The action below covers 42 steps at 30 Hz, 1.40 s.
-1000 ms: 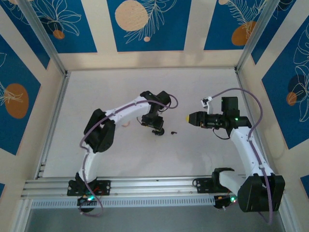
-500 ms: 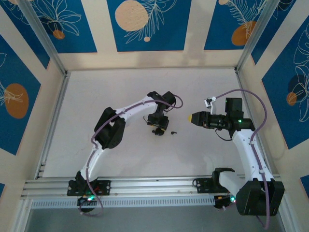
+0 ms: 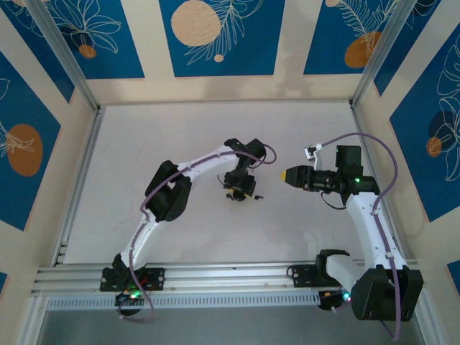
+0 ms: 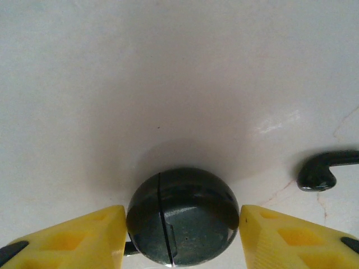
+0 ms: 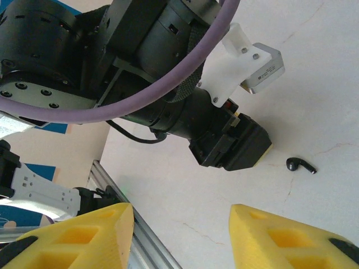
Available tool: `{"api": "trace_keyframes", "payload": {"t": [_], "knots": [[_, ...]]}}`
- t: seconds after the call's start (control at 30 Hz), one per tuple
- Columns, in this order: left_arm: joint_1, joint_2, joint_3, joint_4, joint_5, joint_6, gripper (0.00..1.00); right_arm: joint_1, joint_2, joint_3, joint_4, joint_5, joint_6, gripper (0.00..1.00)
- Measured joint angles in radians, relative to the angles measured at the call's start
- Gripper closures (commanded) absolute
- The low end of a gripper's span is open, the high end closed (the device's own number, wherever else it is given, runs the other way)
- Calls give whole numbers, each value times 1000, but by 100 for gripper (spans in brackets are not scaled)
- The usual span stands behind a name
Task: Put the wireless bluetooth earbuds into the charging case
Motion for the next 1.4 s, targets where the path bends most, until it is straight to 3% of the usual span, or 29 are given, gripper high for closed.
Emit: {"api": "trace_keyframes", "payload": {"t": [0.6,0.97,1.17,1.4], "knots": [[-14,37,11,-2,-3,0,41,-6,-1,-14,0,-11,0,52],[-14,35,11,-8,-11,29,55,-17,-4,-14,0,-11,0,52],[-21,0,-8,-8,-12,159,59,-38,-11,-15,0,-29,1,52],[-26,-259,-214,51,20,460,56,-55,-10,-15,-5,-55,16,52]]}}
